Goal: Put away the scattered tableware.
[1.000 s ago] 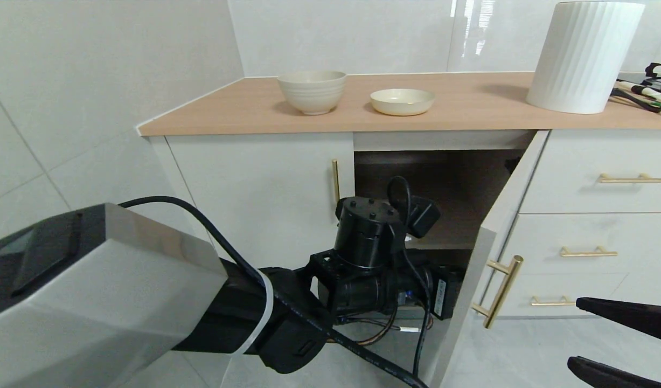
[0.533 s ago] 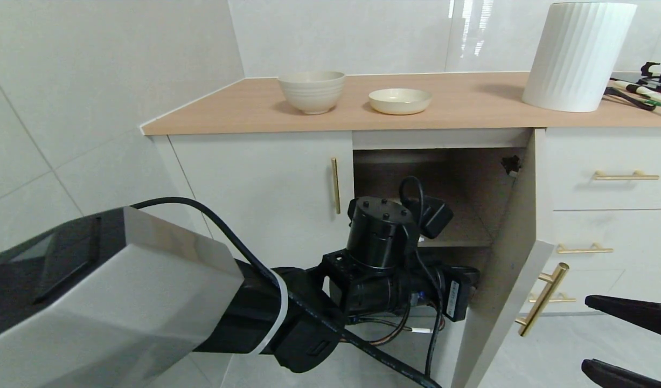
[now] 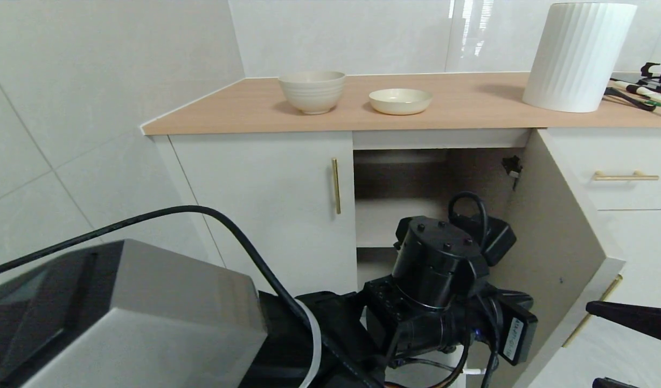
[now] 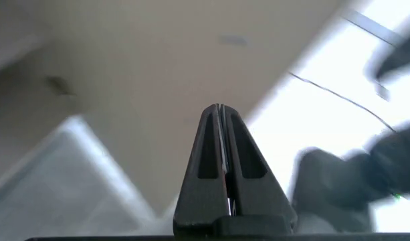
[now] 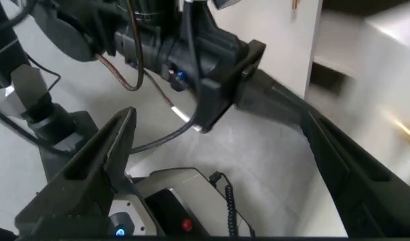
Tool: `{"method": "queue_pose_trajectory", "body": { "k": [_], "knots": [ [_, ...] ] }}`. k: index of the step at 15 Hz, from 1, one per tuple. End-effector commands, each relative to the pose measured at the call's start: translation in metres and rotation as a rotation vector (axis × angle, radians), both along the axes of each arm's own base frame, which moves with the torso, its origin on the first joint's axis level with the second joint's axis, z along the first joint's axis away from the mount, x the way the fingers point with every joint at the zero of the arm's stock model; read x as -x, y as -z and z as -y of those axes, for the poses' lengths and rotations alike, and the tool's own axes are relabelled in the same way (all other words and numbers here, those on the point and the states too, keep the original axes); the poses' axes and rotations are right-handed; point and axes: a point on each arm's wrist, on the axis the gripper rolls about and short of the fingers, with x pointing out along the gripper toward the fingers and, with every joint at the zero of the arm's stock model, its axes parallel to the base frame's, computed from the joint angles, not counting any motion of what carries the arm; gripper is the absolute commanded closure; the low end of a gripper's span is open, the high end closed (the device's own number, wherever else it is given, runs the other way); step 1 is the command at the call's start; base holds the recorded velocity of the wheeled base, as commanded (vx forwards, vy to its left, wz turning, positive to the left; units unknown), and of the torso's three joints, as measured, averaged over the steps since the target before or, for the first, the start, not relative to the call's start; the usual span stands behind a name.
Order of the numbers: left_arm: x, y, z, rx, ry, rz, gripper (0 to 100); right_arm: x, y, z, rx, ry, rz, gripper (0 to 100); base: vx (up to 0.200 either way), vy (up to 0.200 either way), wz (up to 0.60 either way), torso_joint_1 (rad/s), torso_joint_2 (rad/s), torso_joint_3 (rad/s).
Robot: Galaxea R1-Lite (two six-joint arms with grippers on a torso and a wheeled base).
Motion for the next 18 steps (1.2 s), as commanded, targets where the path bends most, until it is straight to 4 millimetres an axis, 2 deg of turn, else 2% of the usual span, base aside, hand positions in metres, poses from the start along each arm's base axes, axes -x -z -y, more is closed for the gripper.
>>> {"method": "queue_pose_trajectory", "body": {
  "k": [1,3,4,6,7,8,11,12,14,15,18],
  "knots": [
    [0.001,-0.007,-0.003,0.011,-0.013,0.01,100,0.0,0.0,0.0,0.0,0.0,-0.002,0,0.0,0.0,0.0,0.0,0.0,0.0],
    [-0.018,-0.031,-0.049,0.026,-0.153,0.033,100,-0.009,-0.001,-0.005,0.013,0.005,-0.027,0,0.0,0.0,0.0,0.0,0.0,0.0],
    [-0.02,-0.037,-0.065,0.029,-0.184,0.036,100,-0.013,-0.002,-0.007,0.018,0.005,-0.035,0,0.0,0.0,0.0,0.0,0.0,0.0],
    [-0.022,-0.052,-0.116,0.031,-0.277,0.04,100,-0.027,-0.009,-0.014,0.026,0.019,-0.046,0,0.0,0.0,0.0,0.0,0.0,0.0],
    [-0.021,-0.056,-0.131,0.034,-0.306,0.043,100,-0.034,-0.011,-0.018,0.032,0.026,-0.055,0,0.0,0.0,0.0,0.0,0.0,0.0],
    [-0.016,-0.065,-0.175,0.045,-0.394,0.051,100,-0.057,-0.015,-0.026,0.05,0.064,-0.078,0,0.0,0.0,0.0,0.0,0.0,0.0],
    [0.02,-0.084,-0.249,0.096,-0.538,0.104,100,-0.099,-0.026,-0.038,0.055,0.104,-0.101,0,0.0,0.0,0.0,0.0,0.0,0.0],
    [0.037,-0.085,-0.267,0.107,-0.565,0.121,100,-0.109,-0.027,-0.038,0.063,0.126,-0.12,0,0.0,0.0,0.0,0.0,0.0,0.0],
    [0.061,-0.084,-0.288,0.114,-0.596,0.132,100,-0.129,-0.027,-0.041,0.1,0.148,-0.193,0,0.0,0.0,0.0,0.0,0.0,0.0],
    [0.067,-0.082,-0.296,0.099,-0.626,0.123,100,-0.137,-0.027,-0.042,0.12,0.166,-0.229,0,0.0,0.0,0.0,0.0,0.0,0.0],
    [0.072,-0.08,-0.306,0.074,-0.657,0.114,100,-0.135,-0.027,-0.038,0.144,0.277,-0.223,0,0.0,0.0,0.0,0.0,0.0,0.0]
  ]
}}
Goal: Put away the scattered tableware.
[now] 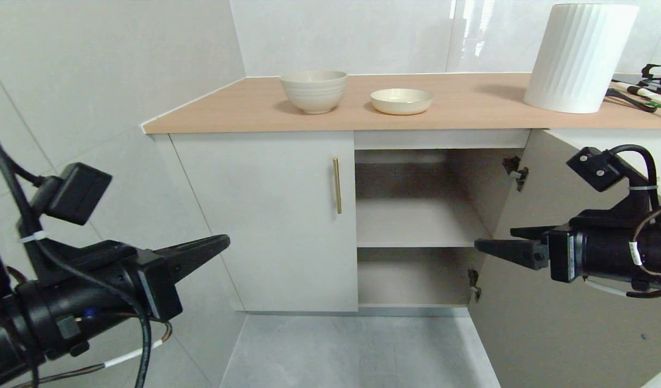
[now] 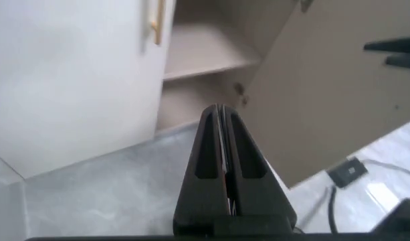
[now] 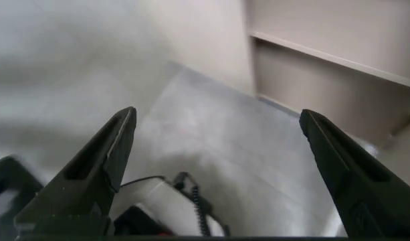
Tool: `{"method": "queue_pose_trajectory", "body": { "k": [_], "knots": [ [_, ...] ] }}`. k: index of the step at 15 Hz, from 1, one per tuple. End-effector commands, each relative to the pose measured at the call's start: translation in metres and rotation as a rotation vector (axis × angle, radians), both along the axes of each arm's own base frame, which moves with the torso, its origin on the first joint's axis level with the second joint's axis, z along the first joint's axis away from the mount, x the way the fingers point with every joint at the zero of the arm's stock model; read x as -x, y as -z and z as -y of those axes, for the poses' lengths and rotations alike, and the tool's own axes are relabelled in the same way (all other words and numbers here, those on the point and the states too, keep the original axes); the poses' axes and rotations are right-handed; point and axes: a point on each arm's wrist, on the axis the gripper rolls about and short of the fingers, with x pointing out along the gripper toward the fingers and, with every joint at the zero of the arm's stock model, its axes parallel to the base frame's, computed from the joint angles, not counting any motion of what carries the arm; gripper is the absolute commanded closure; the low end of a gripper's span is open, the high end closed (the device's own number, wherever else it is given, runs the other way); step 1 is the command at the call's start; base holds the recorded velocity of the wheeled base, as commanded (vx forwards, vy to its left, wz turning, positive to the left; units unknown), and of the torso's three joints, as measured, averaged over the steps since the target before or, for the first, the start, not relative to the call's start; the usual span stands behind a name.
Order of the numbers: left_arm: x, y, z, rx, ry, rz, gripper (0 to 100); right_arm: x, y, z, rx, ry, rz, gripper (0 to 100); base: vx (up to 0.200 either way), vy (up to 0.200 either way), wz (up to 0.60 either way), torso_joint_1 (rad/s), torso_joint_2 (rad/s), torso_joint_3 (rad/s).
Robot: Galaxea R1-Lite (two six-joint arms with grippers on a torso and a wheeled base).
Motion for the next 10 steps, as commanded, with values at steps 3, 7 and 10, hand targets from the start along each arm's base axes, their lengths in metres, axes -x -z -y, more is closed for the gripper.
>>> {"method": "queue_pose_trajectory", "body": {
  "k": [3,7,10],
  "knots": [
    [0.014,-0.002,-0.01,0.013,-0.017,0.029,100,0.014,-0.004,0.008,0.008,0.063,0.032,0,0.0,0.0,0.0,0.0,0.0,0.0],
    [0.0,-0.009,-0.004,0.014,0.003,0.03,100,0.018,-0.008,0.009,0.002,0.069,0.047,0,0.0,0.0,0.0,0.0,0.0,0.0],
    [-0.002,-0.008,-0.003,0.019,0.001,0.022,0,0.018,-0.008,0.009,0.001,0.07,0.05,0,0.0,0.0,0.0,0.0,0.0,0.0]
  ]
}}
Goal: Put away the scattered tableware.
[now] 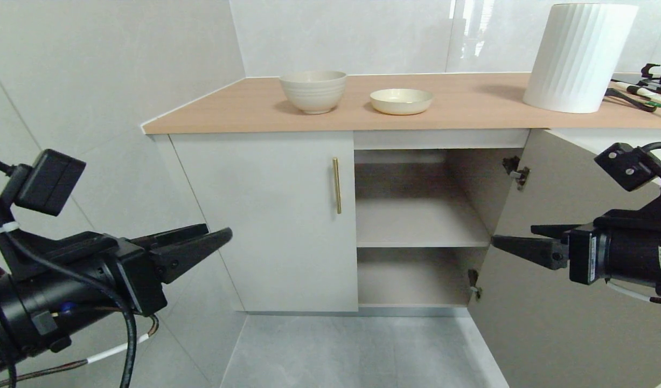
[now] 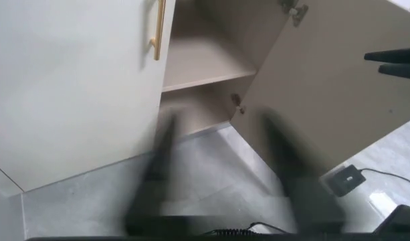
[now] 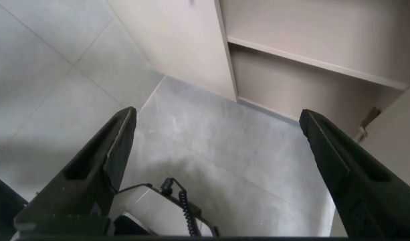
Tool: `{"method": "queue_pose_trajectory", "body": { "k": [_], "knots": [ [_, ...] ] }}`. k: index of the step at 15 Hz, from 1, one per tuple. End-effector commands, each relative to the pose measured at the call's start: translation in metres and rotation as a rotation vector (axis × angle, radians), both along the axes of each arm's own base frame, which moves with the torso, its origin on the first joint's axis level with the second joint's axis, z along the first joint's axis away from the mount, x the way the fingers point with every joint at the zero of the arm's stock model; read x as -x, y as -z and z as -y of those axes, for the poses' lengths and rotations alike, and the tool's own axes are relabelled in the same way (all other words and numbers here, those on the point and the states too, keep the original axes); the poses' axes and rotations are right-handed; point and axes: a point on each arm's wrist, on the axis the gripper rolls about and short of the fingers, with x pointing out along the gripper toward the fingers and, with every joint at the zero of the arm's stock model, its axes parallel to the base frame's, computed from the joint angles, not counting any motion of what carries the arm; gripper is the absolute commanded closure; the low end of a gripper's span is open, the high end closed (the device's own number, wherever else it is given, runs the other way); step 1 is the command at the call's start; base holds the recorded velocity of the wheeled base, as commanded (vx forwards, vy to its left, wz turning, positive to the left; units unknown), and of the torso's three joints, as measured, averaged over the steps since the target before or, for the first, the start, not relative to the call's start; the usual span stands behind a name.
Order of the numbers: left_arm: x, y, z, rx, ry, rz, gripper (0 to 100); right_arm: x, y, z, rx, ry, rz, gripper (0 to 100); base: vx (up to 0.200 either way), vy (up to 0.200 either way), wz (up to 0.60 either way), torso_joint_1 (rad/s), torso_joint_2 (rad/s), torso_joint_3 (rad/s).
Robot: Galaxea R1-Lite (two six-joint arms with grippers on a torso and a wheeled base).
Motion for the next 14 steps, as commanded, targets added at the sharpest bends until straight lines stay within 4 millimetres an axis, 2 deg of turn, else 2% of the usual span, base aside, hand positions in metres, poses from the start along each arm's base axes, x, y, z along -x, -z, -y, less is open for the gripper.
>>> {"method": "queue_pose_trajectory", "body": {
  "k": [1,9,14],
  "knots": [
    [-0.004,0.001,0.001,-0.002,-0.007,-0.008,0,0.001,-0.002,0.001,-0.002,0.003,0.009,0,0.0,0.0,0.0,0.0,0.0,0.0],
    [-0.004,-0.002,-0.003,-0.001,-0.026,0.003,0,0.001,-0.001,0.0,0.0,0.006,0.008,0,0.0,0.0,0.0,0.0,0.0,0.0],
    [-0.006,-0.007,-0.01,0.008,-0.066,0.021,0,0.002,-0.002,0.0,0.0,0.006,0.009,0,0.2,0.0,0.0,0.002,0.0,0.002]
  ]
}}
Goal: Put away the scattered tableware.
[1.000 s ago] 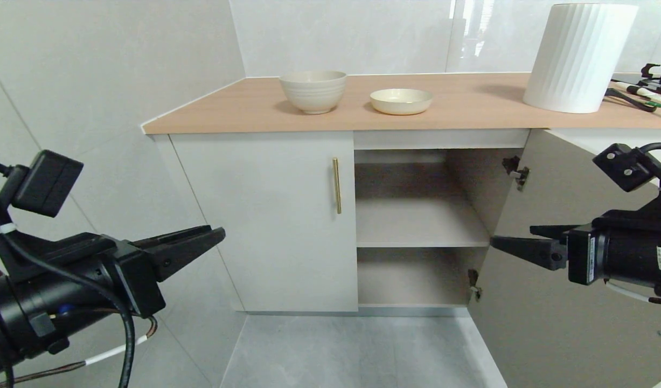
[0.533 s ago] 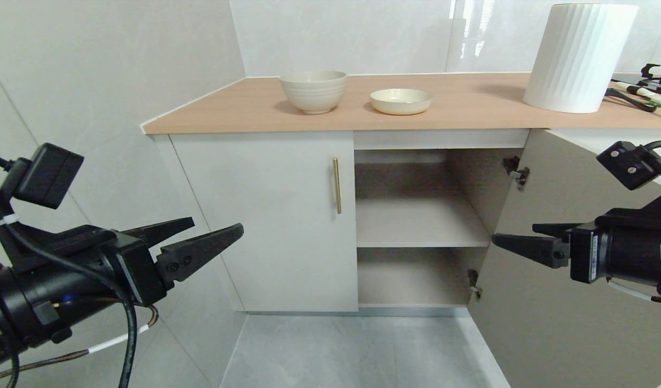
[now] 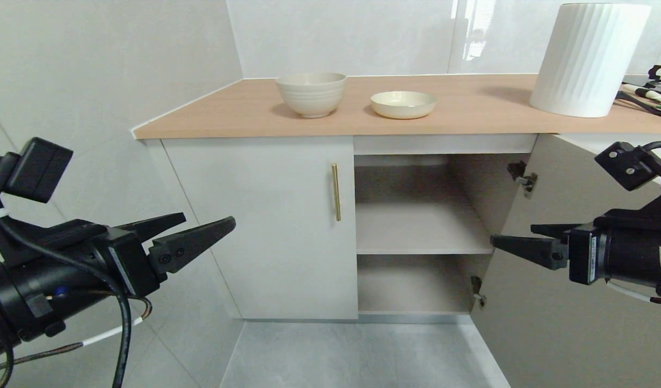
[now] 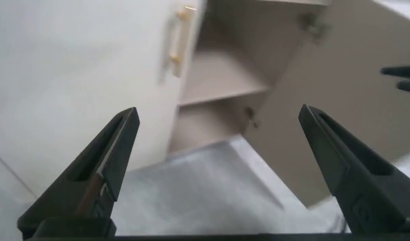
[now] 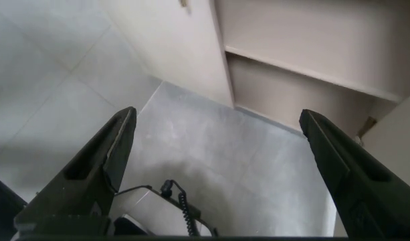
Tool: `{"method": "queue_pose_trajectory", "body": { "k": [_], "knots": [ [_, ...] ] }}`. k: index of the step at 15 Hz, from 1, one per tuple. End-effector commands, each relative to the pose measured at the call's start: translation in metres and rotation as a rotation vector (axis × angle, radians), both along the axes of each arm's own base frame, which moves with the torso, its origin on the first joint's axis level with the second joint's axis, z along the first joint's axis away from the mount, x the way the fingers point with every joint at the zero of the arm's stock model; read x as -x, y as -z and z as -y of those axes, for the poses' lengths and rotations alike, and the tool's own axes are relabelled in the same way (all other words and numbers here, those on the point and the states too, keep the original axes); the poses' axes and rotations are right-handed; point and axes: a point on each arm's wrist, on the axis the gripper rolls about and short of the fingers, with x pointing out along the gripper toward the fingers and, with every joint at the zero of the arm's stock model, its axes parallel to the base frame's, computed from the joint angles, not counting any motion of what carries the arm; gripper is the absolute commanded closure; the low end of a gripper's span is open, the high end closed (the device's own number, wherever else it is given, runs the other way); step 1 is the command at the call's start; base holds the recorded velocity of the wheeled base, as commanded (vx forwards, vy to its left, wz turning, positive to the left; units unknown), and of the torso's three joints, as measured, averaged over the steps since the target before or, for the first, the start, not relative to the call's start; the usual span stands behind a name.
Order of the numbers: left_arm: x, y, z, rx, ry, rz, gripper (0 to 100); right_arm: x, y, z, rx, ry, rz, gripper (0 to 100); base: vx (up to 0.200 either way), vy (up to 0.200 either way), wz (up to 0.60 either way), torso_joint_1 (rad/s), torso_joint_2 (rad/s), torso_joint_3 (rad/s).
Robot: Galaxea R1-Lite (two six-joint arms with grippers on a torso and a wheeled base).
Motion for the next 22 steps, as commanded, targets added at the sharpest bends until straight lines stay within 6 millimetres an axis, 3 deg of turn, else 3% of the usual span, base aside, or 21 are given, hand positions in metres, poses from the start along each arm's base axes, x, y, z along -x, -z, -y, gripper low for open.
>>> {"method": "queue_pose_trajectory", "body": {
  "k": [1,7,22],
  "knots": [
    [-0.0007,-0.0012,-0.0014,0.003,-0.009,0.004,0,0.0005,-0.0001,-0.0002,-0.001,-0.003,0.001,0,0.2,0.0,0.0,0.002,0.0,-0.002],
    [-0.0016,-0.0009,-0.0028,0.002,-0.018,0.003,0,0.0034,-0.0001,0.0004,-0.006,-0.01,0.005,0,0.2,0.0,0.0,0.003,0.0,0.004],
    [-0.0005,-0.0013,-0.0031,0.005,-0.017,0.005,0,0.0093,0.0075,0.0022,-0.041,-0.037,0.094,0,0.0,0.0,0.0,0.0,0.0,0.0]
  ]
}}
